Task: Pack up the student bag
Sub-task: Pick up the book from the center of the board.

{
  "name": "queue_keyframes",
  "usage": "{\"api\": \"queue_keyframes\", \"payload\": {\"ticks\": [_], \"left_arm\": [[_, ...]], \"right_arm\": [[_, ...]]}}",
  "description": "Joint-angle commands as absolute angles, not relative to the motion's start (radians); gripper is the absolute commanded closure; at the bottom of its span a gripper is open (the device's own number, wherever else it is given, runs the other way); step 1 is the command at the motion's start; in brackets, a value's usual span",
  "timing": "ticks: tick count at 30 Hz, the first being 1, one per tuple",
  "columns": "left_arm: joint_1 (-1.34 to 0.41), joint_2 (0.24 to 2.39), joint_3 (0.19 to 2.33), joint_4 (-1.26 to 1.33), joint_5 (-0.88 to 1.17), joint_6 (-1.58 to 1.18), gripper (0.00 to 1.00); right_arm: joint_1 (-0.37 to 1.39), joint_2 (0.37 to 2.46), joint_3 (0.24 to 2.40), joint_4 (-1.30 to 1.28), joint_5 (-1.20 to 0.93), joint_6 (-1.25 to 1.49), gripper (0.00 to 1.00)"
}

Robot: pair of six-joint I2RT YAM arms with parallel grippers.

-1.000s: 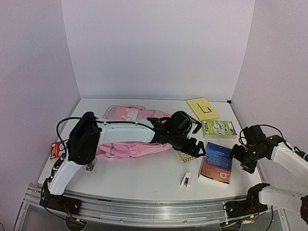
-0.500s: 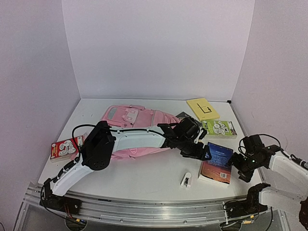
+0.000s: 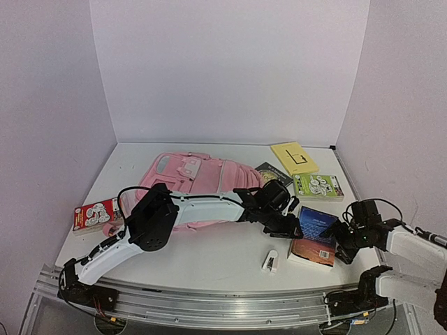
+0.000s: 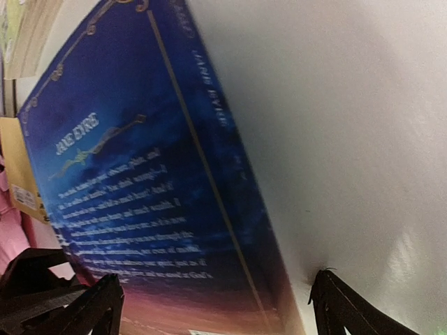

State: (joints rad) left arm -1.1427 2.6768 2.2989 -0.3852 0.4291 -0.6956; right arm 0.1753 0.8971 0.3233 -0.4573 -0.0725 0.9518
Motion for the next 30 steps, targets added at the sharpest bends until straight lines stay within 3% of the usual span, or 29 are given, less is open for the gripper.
{"api": "queue_keyframes", "payload": {"ticks": [1, 8, 9, 15, 30], "left_arm": [[-1.146, 2.760, 2.329, -0.437, 0.446, -0.735, 0.62], [-1.146, 2.772, 2.323, -0.460, 0.443, -0.743, 0.99], [-1.145, 2.769, 2.318, -0.460, 0.443, -0.743, 1.00], [-1.145, 2.753, 2.285, -0.454, 0.438, -0.746, 1.00], [-1.137, 2.685, 2.185, -0.410, 0.445, -0.761, 1.00]], "right_arm": [[0.172, 0.931, 0.239, -0.263, -0.191, 1.025, 0.11], [0.172, 0.912, 0.234, 0.014, -0.345, 1.061, 0.18], [0.172, 0.901, 0.238, 0.056, -0.363, 1.063, 0.19], [0.171, 0.856, 0.271, 0.230, -0.445, 1.102, 0.22], [0.173, 0.899, 0.253, 0.576, -0.367, 1.197, 0.33]]}}
